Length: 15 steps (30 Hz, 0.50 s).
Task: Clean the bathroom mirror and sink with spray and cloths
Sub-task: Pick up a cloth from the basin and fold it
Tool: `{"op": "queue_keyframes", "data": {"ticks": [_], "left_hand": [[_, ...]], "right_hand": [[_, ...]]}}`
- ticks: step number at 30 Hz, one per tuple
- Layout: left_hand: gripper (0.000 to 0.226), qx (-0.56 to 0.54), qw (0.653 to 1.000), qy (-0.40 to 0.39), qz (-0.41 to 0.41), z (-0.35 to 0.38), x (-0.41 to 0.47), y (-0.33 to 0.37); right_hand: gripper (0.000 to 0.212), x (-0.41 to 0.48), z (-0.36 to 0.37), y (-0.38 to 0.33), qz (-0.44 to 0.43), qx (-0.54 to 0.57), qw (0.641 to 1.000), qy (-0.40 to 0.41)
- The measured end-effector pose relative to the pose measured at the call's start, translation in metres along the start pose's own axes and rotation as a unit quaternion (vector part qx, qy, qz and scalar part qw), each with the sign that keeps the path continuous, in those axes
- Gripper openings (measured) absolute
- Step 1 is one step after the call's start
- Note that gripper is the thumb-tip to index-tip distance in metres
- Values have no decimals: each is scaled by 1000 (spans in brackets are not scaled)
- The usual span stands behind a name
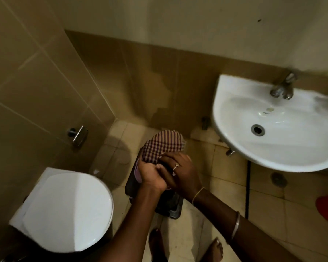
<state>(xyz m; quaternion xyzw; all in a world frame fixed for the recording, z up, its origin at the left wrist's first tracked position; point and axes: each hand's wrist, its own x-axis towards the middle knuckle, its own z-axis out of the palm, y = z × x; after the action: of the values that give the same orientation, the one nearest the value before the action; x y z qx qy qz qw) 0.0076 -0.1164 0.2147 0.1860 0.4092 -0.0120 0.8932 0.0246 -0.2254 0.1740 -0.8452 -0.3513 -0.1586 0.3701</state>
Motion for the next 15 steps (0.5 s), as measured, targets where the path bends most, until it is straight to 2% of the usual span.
{"op": "queue_keyframes", "data": {"ticks": [3,6,8,11,15], "left_hand": [[62,-3,999,-40,-11,39,-29,-16],[57,-11,994,-108,1,79,-46,-36],[60,-3,989,-146,3,108,-58,-50],[67,12,981,-193,6,149,-73,-70],[54,27,971,-236,30,207,-96,-101]], "right_hand": [[21,15,-52,3,75,-4,995,59],[21,37,-109,13,184,19,972,147],[17,51,-153,17,228,29,956,183],[12,68,-205,20,284,59,938,190],[22,89,-257,21,328,66,929,160]]}}
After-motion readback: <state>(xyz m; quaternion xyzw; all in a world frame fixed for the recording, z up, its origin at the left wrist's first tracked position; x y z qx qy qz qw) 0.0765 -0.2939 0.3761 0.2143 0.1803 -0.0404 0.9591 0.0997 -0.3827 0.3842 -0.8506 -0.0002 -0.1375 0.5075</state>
